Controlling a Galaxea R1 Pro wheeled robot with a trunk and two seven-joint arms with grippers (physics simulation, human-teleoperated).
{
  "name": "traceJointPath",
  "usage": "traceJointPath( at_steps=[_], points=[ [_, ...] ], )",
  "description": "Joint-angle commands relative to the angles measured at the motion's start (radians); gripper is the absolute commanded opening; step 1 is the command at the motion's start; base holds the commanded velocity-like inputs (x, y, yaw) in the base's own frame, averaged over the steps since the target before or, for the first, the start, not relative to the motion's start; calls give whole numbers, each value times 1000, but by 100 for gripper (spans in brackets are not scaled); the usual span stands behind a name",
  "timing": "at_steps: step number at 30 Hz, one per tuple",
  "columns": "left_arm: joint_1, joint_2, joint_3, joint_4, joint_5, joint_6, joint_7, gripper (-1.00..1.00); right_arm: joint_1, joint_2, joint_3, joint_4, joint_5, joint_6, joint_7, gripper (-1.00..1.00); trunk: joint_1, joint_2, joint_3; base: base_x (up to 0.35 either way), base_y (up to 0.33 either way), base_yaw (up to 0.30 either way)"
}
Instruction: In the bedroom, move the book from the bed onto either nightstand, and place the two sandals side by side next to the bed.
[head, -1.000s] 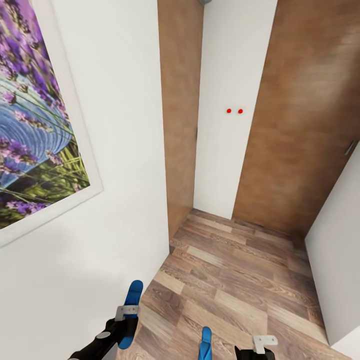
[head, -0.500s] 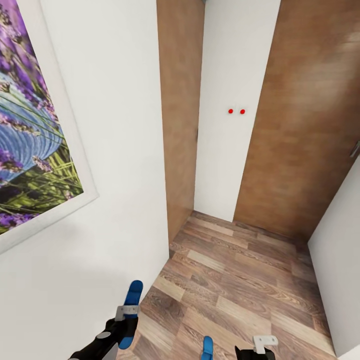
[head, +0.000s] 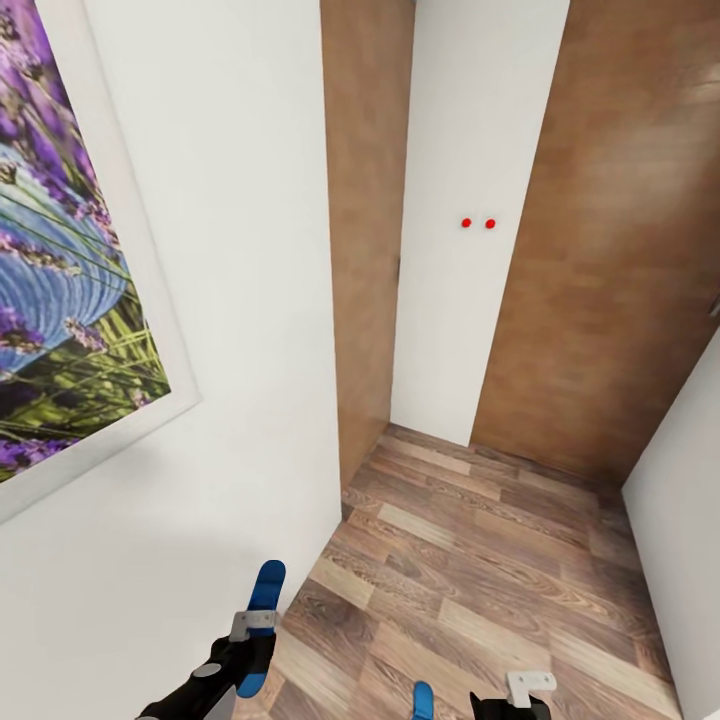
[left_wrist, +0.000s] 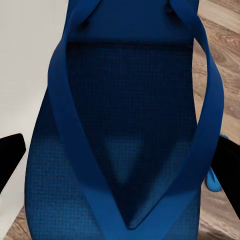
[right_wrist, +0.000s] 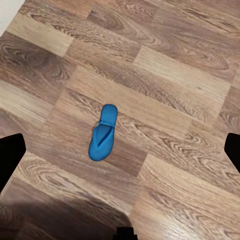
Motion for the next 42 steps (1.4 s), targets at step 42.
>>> traceJointPath(
  at_steps=[42],
  points=[
    [2, -3, -7, 1, -94, -6, 7, -100, -1, -2, -8, 1, 8, -3, 7, 100, 1, -2, -2, 51, 4, 0]
  ],
)
